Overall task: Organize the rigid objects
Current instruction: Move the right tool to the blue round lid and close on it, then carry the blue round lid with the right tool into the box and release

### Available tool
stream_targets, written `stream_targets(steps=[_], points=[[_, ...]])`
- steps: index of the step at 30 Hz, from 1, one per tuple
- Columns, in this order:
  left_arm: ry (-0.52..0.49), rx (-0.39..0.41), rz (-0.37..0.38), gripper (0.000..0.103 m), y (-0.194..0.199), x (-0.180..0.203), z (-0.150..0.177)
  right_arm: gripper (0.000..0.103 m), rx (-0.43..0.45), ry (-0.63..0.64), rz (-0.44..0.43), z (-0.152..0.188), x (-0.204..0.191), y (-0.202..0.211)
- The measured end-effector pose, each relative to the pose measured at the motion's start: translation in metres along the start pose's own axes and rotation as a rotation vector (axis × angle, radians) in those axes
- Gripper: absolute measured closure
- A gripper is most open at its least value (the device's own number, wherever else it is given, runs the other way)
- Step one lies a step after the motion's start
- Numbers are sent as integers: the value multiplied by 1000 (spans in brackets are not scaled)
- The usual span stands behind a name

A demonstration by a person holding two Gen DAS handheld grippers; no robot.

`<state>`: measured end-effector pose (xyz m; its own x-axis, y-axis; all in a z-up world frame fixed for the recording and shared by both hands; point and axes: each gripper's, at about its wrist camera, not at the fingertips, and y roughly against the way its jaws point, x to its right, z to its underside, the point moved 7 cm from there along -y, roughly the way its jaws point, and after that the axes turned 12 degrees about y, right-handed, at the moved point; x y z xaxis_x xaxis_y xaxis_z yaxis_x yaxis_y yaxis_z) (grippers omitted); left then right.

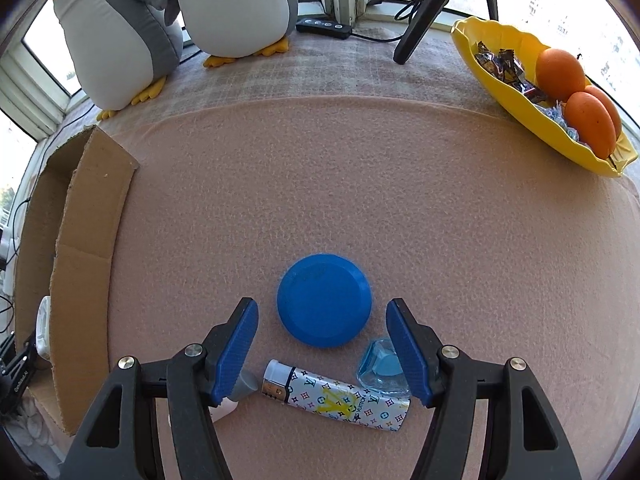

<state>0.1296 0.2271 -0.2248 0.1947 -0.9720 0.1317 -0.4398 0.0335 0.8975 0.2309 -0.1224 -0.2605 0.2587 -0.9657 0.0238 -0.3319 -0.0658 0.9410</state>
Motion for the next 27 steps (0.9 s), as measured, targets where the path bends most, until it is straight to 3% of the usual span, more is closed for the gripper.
stream_targets(steps=[7, 16, 27], points=[[1, -1, 1, 78, 0, 0, 0, 42, -23, 10, 12, -1, 1, -6], [2, 0, 1, 78, 0, 0, 0, 57, -34, 9, 11, -1, 4, -9], [2, 0, 0, 78, 0, 0, 0, 57, 12, -1, -1, 2, 3, 5]])
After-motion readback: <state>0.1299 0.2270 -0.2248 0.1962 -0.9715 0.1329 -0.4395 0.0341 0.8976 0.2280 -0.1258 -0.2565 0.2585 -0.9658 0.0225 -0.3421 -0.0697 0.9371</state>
